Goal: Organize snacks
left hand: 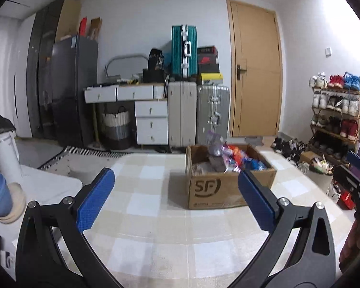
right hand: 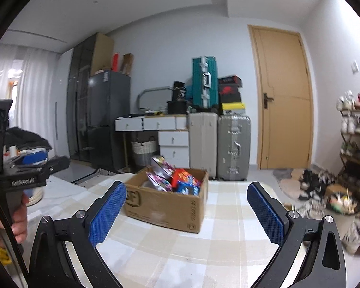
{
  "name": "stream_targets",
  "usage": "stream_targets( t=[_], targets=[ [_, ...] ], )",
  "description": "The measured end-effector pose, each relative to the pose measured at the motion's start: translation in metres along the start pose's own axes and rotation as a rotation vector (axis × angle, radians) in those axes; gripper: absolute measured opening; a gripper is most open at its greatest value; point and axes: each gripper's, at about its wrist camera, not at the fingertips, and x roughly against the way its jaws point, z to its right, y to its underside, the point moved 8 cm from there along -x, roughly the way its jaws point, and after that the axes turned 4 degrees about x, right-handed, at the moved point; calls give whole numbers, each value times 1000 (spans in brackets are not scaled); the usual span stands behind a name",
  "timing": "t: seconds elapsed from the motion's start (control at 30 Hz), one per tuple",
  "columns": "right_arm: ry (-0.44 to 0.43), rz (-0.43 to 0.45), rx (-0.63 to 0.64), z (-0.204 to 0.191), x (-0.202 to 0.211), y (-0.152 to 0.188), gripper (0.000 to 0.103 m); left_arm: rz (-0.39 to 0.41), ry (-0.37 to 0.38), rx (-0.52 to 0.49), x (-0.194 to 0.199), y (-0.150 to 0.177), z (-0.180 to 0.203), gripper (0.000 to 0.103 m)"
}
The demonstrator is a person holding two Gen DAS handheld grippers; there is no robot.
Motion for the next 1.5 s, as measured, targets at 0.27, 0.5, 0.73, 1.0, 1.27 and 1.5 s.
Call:
stream_targets(
  t=[0.27,0.5,0.73,1.0,1.27,1.5],
  targets=[
    [41,-43,-42,13,-45,50,102,-8,-26,32,-85,58,-4,103],
    [56,-24,-66,19,-43,52,102,-20,-38,46,-112,83,-2,103],
    [53,-17,-50,14,-39,49,102,-9,-36,36,-118,88,-4,103],
    [57,-12,-54,13,-34,47,102,-7,-38,30,-124,89,-6,103],
    [56,-16,-46,12,-33,47,102,-9,-35,20,-123,87,-6,103],
    [46,-29,-38,11,-35,47,102,-7,-35,20,-124,88,-6,103]
  ],
)
